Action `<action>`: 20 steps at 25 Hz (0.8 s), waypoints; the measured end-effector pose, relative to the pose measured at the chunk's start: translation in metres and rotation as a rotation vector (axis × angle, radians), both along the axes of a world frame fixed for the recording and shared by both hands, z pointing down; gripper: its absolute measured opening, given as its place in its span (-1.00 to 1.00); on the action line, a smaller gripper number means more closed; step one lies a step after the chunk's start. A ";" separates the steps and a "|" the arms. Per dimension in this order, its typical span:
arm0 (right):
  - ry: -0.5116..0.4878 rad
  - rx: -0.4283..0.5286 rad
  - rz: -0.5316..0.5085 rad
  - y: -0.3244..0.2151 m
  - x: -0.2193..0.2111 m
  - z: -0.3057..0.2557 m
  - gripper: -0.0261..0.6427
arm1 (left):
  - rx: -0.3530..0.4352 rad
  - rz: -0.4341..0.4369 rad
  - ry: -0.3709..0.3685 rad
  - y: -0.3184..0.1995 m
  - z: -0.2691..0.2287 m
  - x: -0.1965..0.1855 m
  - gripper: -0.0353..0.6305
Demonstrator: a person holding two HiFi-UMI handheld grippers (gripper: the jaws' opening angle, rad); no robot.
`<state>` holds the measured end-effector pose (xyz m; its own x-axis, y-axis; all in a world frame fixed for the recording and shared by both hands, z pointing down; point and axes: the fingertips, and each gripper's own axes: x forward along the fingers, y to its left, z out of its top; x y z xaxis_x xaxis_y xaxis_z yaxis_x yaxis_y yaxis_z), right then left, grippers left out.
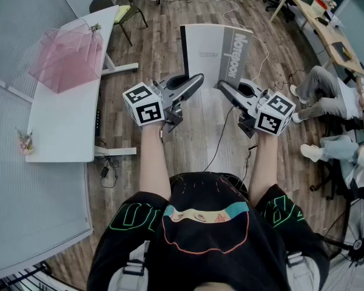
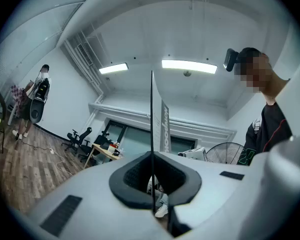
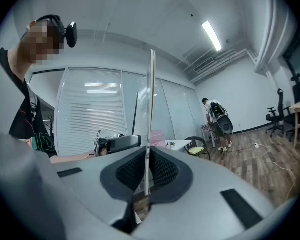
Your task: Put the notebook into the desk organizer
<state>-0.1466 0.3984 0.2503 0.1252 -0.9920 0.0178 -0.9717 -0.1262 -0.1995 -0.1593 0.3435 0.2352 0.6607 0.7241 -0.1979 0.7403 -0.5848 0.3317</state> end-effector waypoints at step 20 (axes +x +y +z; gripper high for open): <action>-0.049 -0.023 0.001 -0.005 0.057 0.043 -0.88 | -0.026 -0.052 -0.079 -0.004 0.039 0.050 -0.88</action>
<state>-0.0892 0.3929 0.2928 0.1243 -0.9912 0.0465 -0.9607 -0.1319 -0.2443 -0.1093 0.3399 0.2738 0.7117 0.6836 -0.1619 0.6799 -0.6123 0.4034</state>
